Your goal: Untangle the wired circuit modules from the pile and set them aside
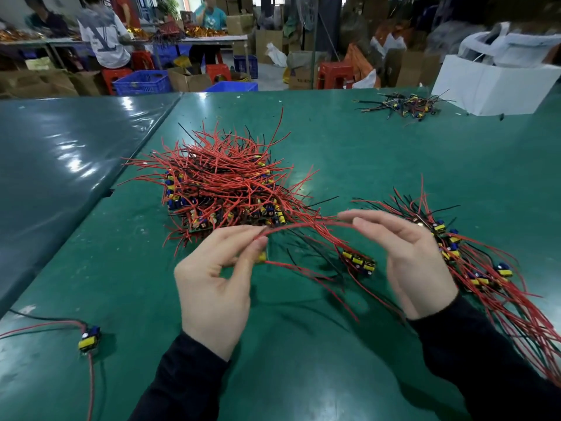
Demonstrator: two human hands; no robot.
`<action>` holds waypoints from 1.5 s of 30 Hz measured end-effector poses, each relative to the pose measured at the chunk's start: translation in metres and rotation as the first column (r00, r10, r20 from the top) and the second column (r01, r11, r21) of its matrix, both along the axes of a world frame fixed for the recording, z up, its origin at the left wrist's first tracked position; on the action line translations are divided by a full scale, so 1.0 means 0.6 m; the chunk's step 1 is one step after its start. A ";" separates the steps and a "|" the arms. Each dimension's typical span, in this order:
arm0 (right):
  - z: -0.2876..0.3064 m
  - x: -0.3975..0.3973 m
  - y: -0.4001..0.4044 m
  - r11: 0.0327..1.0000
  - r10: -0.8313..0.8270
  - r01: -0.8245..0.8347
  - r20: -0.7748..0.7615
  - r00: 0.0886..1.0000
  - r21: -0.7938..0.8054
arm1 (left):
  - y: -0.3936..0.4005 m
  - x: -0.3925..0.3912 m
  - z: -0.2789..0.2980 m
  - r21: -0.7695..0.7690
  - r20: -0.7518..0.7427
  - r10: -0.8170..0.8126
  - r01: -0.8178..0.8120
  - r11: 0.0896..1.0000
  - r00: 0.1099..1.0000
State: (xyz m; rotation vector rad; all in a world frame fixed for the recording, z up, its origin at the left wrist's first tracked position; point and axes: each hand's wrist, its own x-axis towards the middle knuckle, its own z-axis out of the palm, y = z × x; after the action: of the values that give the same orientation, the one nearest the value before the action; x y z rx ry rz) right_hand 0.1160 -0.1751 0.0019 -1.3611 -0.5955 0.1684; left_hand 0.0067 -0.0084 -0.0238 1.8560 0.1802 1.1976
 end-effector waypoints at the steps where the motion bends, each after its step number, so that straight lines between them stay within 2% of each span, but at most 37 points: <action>1: 0.004 0.004 -0.006 0.999 -0.026 0.027 0.039 0.999 -0.019 | -0.002 -0.001 -0.001 0.118 -0.017 0.020 -0.018 0.993 1.000; 3: 0.006 0.005 -0.012 0.992 0.096 -0.093 0.022 0.995 -0.086 | -0.009 -0.003 -0.003 0.271 -0.036 0.055 -0.043 0.962 0.998; 5: 0.002 -0.004 -0.009 0.921 0.330 -0.346 -0.112 0.937 -0.177 | -0.017 -0.005 -0.005 0.344 -0.046 0.057 -0.038 0.938 0.997; 7: -0.005 -0.017 0.001 0.797 0.478 -0.507 -0.170 0.862 -0.329 | -0.027 -0.006 -0.007 0.352 -0.061 0.029 -0.006 0.936 0.998; 9: -0.012 -0.031 0.010 0.722 0.539 -0.569 -0.197 0.819 -0.392 | -0.035 -0.005 -0.007 0.293 -0.078 -0.005 0.027 0.956 0.997; 12: -0.014 -0.044 0.017 0.754 0.522 -0.585 -0.268 0.810 -0.299 | -0.038 -0.004 -0.007 0.121 -0.089 -0.055 0.066 0.990 0.994; 17: -0.019 -0.054 0.024 0.812 0.467 -0.513 -0.217 0.857 -0.278 | -0.037 -0.005 0.000 -0.151 -0.078 -0.177 0.164 0.975 0.981; 20: -0.017 -0.054 0.023 0.802 0.488 -0.524 -0.190 0.852 -0.288 | -0.032 -0.007 0.007 -0.403 -0.115 -0.297 0.229 0.886 0.948; 24: -0.017 -0.058 0.022 0.822 0.472 -0.472 -0.081 0.878 -0.319 | -0.029 -0.008 0.014 -0.643 -0.098 -0.444 0.284 0.711 0.890; 26: -0.018 -0.060 0.023 0.825 0.457 -0.445 -0.051 0.888 -0.349 | -0.030 -0.009 0.018 -0.681 -0.103 -0.478 0.288 0.673 0.872; 29: -0.021 -0.061 0.021 0.808 0.451 -0.418 -0.021 0.893 -0.416 | -0.027 -0.010 0.018 -0.692 -0.119 -0.482 0.275 0.667 0.868; 31: -0.023 -0.063 0.022 0.798 0.457 -0.409 0.002 0.890 -0.443 | -0.025 -0.010 0.017 -0.658 -0.124 -0.461 0.275 0.701 0.879; 34: -0.023 -0.062 0.022 0.802 0.443 -0.402 -0.012 0.897 -0.442 | -0.026 -0.008 0.013 -0.523 -0.159 -0.401 0.268 0.809 0.902; 38: -0.016 -0.055 0.020 0.826 0.422 -0.407 -0.052 0.905 -0.390 | -0.028 -0.006 0.012 -0.525 -0.142 -0.391 0.266 0.808 0.909; 41: -0.011 -0.055 0.018 0.825 0.445 -0.433 -0.057 0.894 -0.362 | -0.024 -0.008 0.018 -0.609 -0.159 -0.507 0.319 0.726 0.847; 45: -0.004 -0.057 0.018 0.785 0.502 -0.536 -0.189 0.844 -0.312 | -0.006 -0.015 0.022 -0.771 -0.105 -0.753 0.425 0.474 0.649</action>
State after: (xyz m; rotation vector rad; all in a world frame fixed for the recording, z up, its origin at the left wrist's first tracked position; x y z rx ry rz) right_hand 0.0816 -0.1646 -0.0004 -1.4938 -0.8835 0.8253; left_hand -0.0020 -0.0121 -0.0107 1.2635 0.1540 0.1061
